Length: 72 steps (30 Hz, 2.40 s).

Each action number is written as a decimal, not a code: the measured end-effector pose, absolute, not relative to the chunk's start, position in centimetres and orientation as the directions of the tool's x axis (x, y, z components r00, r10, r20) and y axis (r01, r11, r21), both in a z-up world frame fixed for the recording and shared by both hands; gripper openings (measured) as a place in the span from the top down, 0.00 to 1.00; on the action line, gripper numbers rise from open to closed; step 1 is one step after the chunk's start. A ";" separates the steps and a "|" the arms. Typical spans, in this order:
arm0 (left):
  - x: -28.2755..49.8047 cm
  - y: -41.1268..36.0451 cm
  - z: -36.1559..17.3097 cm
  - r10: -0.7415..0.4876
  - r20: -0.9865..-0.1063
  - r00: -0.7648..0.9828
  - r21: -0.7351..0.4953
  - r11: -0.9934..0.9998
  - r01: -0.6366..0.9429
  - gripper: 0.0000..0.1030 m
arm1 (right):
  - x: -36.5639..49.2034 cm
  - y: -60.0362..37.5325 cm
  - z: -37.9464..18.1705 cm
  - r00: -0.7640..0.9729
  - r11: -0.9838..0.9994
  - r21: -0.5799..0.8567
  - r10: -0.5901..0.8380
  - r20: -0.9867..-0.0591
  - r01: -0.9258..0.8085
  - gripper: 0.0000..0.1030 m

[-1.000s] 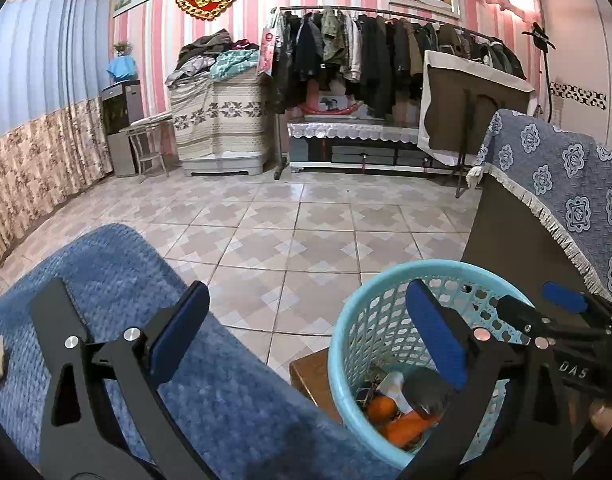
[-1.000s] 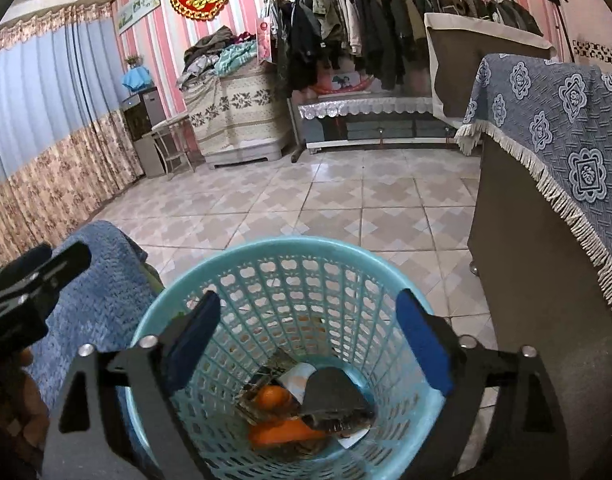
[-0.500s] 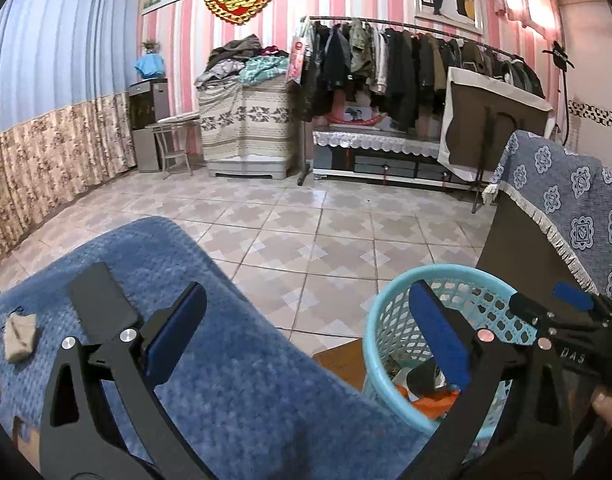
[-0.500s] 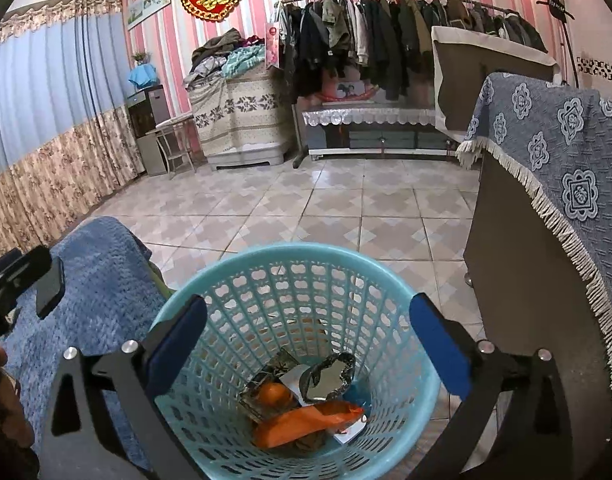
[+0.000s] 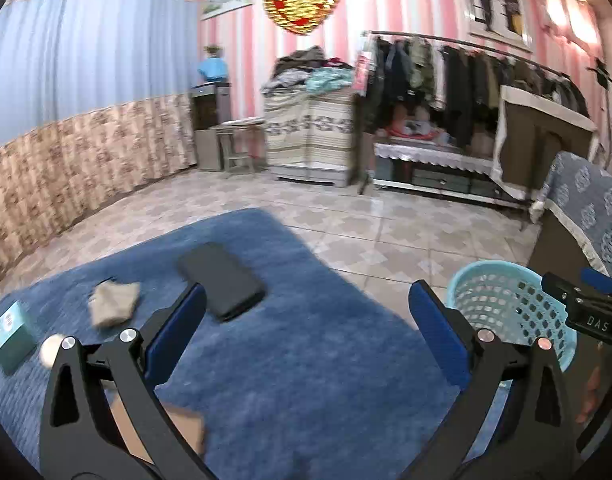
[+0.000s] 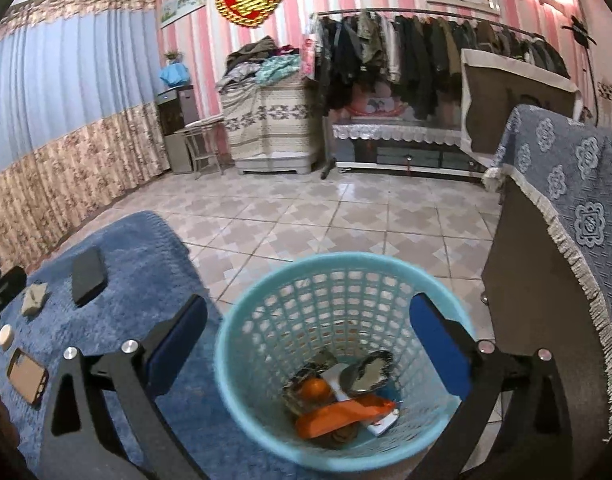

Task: Collect trash
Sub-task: 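Move both grippers back over the rug toward the remaining items, then grasp the white round disc with the left gripper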

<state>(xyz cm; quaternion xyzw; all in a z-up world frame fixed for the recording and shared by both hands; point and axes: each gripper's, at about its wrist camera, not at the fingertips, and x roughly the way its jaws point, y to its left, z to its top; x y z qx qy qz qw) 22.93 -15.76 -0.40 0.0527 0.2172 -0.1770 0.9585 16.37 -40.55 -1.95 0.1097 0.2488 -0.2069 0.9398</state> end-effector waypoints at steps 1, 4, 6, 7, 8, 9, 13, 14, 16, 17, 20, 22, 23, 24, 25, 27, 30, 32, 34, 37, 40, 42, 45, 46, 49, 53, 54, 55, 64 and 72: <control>22.7 -14.8 -0.4 -0.299 -0.431 0.851 0.027 0.939 0.344 0.05 | 16.6 -39.7 -1.8 0.795 0.899 0.096 -0.322 -0.514 0.427 0.04; 22.2 -11.7 -0.7 -0.250 -0.429 0.868 0.036 0.955 0.293 0.05 | 17.2 -37.4 -1.6 0.806 0.920 0.088 -0.286 -0.518 0.383 0.04; 22.2 -9.4 -0.8 -0.226 -0.448 0.865 0.020 0.965 0.263 0.05 | 17.7 -35.6 -1.5 0.817 0.935 0.090 -0.250 -0.519 0.343 0.04; 22.1 -8.1 -0.8 -0.213 -0.452 0.866 0.011 0.970 0.243 0.05 | 17.8 -34.9 -1.4 0.822 0.940 0.089 -0.238 -0.517 0.328 0.04; 22.1 -7.3 -0.8 -0.202 -0.453 0.868 0.006 0.973 0.229 0.05 | 18.1 -34.0 -1.2 0.829 0.948 0.086 -0.222 -0.513 0.307 0.04; 21.9 -5.8 -0.8 -0.179 -0.453 0.873 0.002 0.979 0.202 0.05 | 18.1 -33.4 -1.2 0.833 0.952 0.083 -0.214 -0.511 0.296 0.04; 21.3 -1.5 -1.6 -0.093 -0.458 0.884 0.014 0.994 0.111 0.05 | 19.1 -29.9 -1.0 0.853 0.972 0.076 -0.158 -0.497 0.223 0.04; 21.2 -0.4 -1.9 -0.070 -0.464 0.883 0.016 0.996 0.087 0.05 | 19.3 -29.2 -1.1 0.856 0.974 0.079 -0.145 -0.496 0.211 0.04; 21.0 1.7 -2.5 -0.032 -0.476 0.879 0.013 0.999 0.044 0.05 | 19.9 -27.5 -1.5 0.860 0.980 0.084 -0.115 -0.497 0.179 0.04; 21.0 2.6 -2.8 -0.020 -0.483 0.876 0.009 1.000 0.028 0.05 | 20.1 -27.1 -1.7 0.860 0.982 0.082 -0.106 -0.499 0.169 0.04; 20.9 6.2 -4.2 0.038 -0.509 0.860 -0.015 0.999 -0.052 0.05 | 21.1 -24.6 -2.8 0.851 0.991 0.064 -0.069 -0.521 0.119 0.04; 21.2 8.1 -5.0 0.061 -0.528 0.847 -0.026 0.996 -0.088 0.05 | 21.7 -23.0 -3.5 0.846 0.995 0.045 -0.053 -0.530 0.091 0.04; 21.3 8.8 -5.4 0.071 -0.537 0.841 -0.027 0.994 -0.101 0.05 | 22.0 -22.3 -3.8 0.843 0.996 0.035 -0.047 -0.536 0.078 0.04; 21.6 9.6 -5.7 0.082 -0.543 0.836 -0.027 0.993 -0.115 0.05 | 22.4 -21.5 -4.2 0.837 0.998 0.028 -0.035 -0.546 0.060 0.04; 21.9 10.1 -5.9 0.092 -0.546 0.833 -0.027 0.992 -0.127 0.05 | 22.7 -21.0 -4.5 0.834 0.999 0.027 -0.024 -0.551 0.046 0.04; 22.8 11.3 -6.3 0.107 -0.548 0.830 -0.031 0.989 -0.147 0.05 | 23.3 -20.1 -4.7 0.831 0.999 0.027 -0.009 -0.555 0.029 0.04; 24.9 12.4 -7.0 0.134 -0.564 0.815 -0.019 0.984 -0.174 0.05 | 24.5 -19.4 -5.0 0.824 1.000 0.023 0.002 -0.566 0.014 0.04; 26.3 12.6 -7.5 0.141 -0.580 0.802 -0.018 0.982 -0.186 0.05 | 25.2 -18.9 -5.1 0.824 1.000 0.022 0.002 -0.566 0.013 0.04; 27.5 12.8 -7.9 0.147 -0.588 0.796 -0.019 0.981 -0.195 0.05 | 26.0 -18.6 -5.3 0.822 1.000 0.024 0.006 -0.570 0.010 0.04; 29.8 13.0 -8.2 0.154 -0.599 0.786 -0.022 0.978 -0.208 0.05 | 27.5 -17.9 -5.6 0.816 1.000 0.011 0.009 -0.577 -0.004 0.04; 32.2 13.0 -8.9 0.159 -0.611 0.775 -0.026 0.975 -0.220 0.05 | 28.9 -17.2 -5.7 0.813 1.000 0.003 0.017 -0.582 -0.018 0.04; 33.6 13.1 -9.3 0.186 -0.635 0.750 -0.004 0.970 -0.244 0.05 | 30.1 -16.5 -5.7 0.811 0.999 0.006 0.032 -0.584 -0.035 0.04; 35.3 13.7 -9.8 0.143 -0.670 0.729 -0.054 0.970 -0.239 0.05 | 31.8 -15.3 -5.7 0.804 0.997 -0.001 0.062 -0.591 -0.077 0.04; 35.7 13.8 -9.9 0.131 -0.675 0.726 -0.068 0.969 -0.237 0.05 | 32.5 -14.9 -5.7 0.801 0.995 -0.001 0.076 -0.593 -0.095 0.04; 36.7 13.7 -10.4 0.139 -0.689 0.711 -0.054 0.969 -0.242 0.05 | 34.5 -13.9 -5.6 0.792 0.991 0.001 0.109 -0.601 -0.136 0.04; 37.6 13.8 -11.2 0.133 -0.722 0.679 -0.065 0.964 -0.258 0.07 | 37.2 -12.5 -6.0 0.773 0.986 0.018 0.140 -0.619 -0.165 0.04; 37.8 13.9 -11.4 0.127 -0.725 0.676 -0.071 0.963 -0.258 0.08 | 37.9 -12.1 -6.2 0.763 0.984 0.030 0.153 -0.628 -0.173 0.04; 38.0 13.9 -11.6 0.120 -0.731 0.672 -0.078 0.963 -0.257 0.10 | 38.5 -11.8 -6.5 0.755 0.983 0.038 0.160 -0.635 -0.177 0.04; 38.5 13.3 -12.0 0.096 -0.738 0.668 -0.071 0.973 -0.219 0.39 | 42.1 -9.7 -7.5 0.712 0.970 0.083 0.224 -0.666 -0.228 0.04; 37.4 14.1 -11.4 0.134 -0.711 0.690 -0.085 0.958 -0.274 0.41 | 44.3 -6.1 -6.9 0.691 0.950 0.038 0.254 -0.677 -0.311 0.04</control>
